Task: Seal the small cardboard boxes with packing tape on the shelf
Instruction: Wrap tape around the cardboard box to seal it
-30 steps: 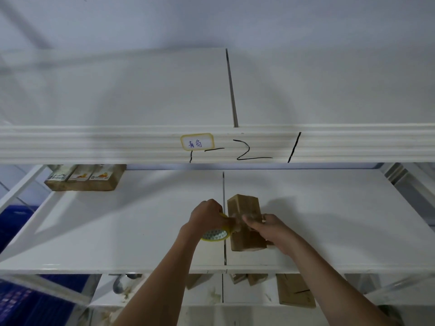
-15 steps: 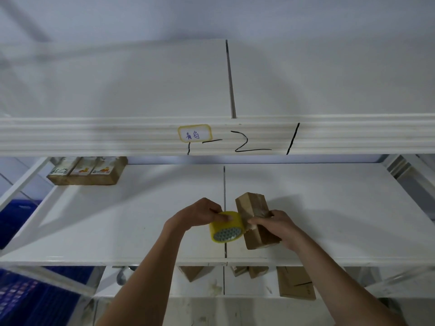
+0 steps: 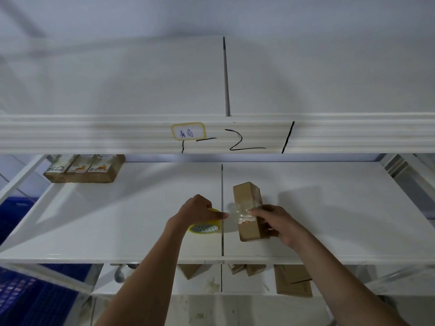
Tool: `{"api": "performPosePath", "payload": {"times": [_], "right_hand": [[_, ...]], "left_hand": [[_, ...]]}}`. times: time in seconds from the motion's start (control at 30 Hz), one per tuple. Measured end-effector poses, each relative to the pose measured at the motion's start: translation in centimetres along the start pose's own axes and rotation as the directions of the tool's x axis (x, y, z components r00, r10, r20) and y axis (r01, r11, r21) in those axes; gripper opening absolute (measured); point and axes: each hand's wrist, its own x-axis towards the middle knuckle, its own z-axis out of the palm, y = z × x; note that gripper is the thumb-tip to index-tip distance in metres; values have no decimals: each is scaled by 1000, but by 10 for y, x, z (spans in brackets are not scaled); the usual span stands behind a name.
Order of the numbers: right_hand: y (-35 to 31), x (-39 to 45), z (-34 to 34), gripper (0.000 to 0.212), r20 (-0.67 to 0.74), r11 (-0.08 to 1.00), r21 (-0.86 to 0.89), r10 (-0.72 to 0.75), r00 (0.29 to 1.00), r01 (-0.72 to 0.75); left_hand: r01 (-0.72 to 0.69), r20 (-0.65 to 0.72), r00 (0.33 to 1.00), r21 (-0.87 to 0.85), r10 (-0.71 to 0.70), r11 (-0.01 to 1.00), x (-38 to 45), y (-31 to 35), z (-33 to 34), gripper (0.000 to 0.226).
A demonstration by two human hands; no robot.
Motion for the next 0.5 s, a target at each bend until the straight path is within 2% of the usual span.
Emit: {"api": "performPosePath", "payload": {"times": [0.23, 0.33, 0.5], "right_hand": [[6, -7, 10, 56, 175, 980, 200, -51, 983, 15], [6, -11, 15, 50, 206, 925, 373, -11, 979, -68], [4, -10, 16, 45, 264, 866, 474, 31, 964, -158]], "left_hand": [[5, 96, 995, -161, 11, 987, -1, 11, 4, 53], [-4, 122, 992, -235, 33, 972, 0, 18, -2, 54], [-18, 154, 986, -281, 63, 959, -4, 14, -6, 50]]}}
